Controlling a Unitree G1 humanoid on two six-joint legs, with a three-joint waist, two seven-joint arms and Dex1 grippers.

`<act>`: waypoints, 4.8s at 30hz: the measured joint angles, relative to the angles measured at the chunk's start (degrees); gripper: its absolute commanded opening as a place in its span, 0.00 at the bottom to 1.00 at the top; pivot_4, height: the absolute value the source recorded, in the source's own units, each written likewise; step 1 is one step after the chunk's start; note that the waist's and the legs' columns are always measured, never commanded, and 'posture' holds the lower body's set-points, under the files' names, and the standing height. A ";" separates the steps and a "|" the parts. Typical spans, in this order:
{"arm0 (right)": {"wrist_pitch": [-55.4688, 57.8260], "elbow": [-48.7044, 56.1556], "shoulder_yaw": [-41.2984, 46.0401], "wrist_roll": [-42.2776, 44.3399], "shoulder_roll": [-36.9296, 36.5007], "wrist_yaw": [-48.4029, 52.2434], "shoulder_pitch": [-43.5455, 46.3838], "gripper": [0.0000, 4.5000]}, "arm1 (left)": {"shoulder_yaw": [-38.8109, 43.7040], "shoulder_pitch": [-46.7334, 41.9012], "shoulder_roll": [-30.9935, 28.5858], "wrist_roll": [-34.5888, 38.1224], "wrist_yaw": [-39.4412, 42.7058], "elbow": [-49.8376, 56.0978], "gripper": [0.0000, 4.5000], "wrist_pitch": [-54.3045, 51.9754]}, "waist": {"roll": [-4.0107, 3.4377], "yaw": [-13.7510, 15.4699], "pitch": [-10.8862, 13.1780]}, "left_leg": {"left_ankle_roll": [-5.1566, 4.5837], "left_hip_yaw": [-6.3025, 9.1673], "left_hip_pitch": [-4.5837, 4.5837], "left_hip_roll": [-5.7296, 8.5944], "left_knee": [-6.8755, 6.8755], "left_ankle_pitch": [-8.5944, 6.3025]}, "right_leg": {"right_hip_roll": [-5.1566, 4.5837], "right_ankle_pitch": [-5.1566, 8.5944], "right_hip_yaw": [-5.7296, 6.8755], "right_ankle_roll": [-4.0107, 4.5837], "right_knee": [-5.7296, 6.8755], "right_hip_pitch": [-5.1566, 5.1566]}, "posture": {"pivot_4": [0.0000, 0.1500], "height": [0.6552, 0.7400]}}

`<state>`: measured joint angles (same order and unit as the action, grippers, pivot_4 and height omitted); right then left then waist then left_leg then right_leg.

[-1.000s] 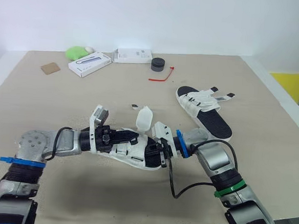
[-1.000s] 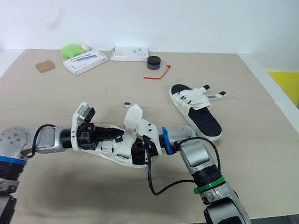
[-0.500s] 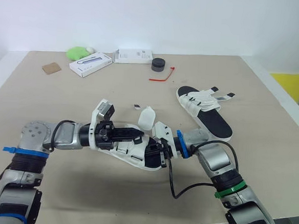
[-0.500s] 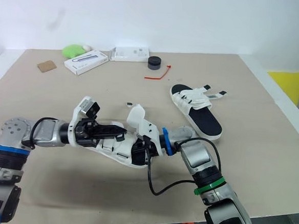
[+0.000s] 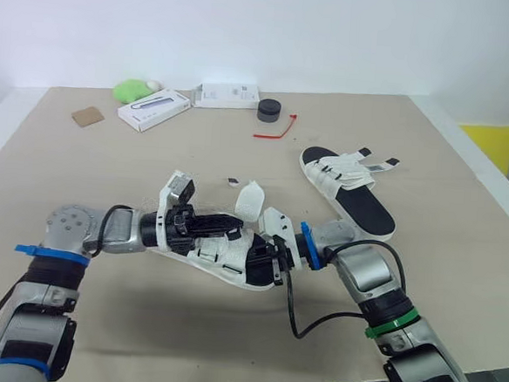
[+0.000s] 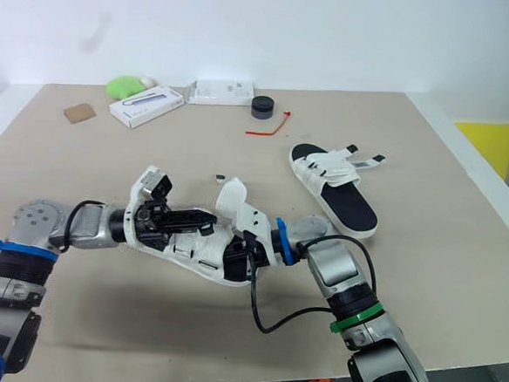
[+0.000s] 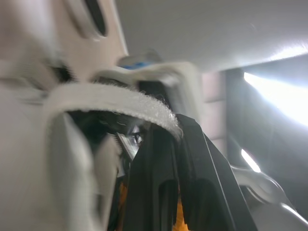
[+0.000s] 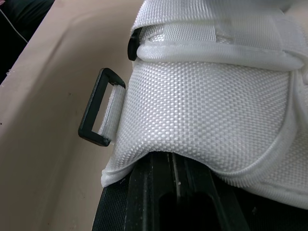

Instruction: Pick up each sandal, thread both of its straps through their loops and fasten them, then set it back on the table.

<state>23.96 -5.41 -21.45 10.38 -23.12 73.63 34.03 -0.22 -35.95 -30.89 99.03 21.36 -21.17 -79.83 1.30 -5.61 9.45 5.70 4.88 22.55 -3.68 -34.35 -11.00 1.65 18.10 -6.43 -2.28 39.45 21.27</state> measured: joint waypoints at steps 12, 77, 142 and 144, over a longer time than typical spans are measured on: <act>0.53 0.99 0.18 0.07 0.11 -1.29 -0.82 0.00 | 2.77 -6.48 5.87 -15.69 8.94 -7.19 0.01 -3.00 | 0.01 0.16 -0.01 | 0.07 0.01 0.00 0.07 -0.02 0.04 | -0.06 -0.03 0.01 -0.06 -0.01 -0.03 | 1.00 1.00; -15.36 -16.95 -5.46 -2.05 -1.65 9.03 13.22 0.00 | 7.53 13.43 -11.17 -35.51 38.73 27.28 0.71 -5.94 | 0.27 0.49 0.71 | 0.21 -0.06 0.18 0.11 0.18 0.02 | -0.28 -0.03 0.02 -0.15 -0.27 0.11 | 1.00 1.00; -10.54 -8.03 -0.82 -2.42 -1.54 3.15 4.40 0.00 | 25.12 -28.09 18.43 -52.29 16.09 -29.33 0.71 15.26 | 0.31 0.70 0.72 | 0.40 0.06 0.20 0.35 0.00 0.18 | -0.44 -0.22 0.10 -0.35 -0.29 -0.06 | 1.00 1.00; -10.55 -8.04 -0.82 -2.42 -1.31 2.90 4.38 0.00 | 25.98 -28.08 18.84 -50.97 14.95 -26.73 0.71 13.07 | 0.31 0.52 0.72 | 0.40 0.07 0.20 0.34 0.00 0.18 | -0.43 -0.22 0.10 -0.35 -0.29 -0.06 | 1.00 1.00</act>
<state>13.40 -13.45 -22.27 7.96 -24.43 76.52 38.41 25.76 -64.03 -12.06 48.05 36.31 -47.90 -66.75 1.62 -5.09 10.17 6.10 4.95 22.75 -3.34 -34.35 -10.82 1.23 17.88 -6.33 -2.63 39.17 21.21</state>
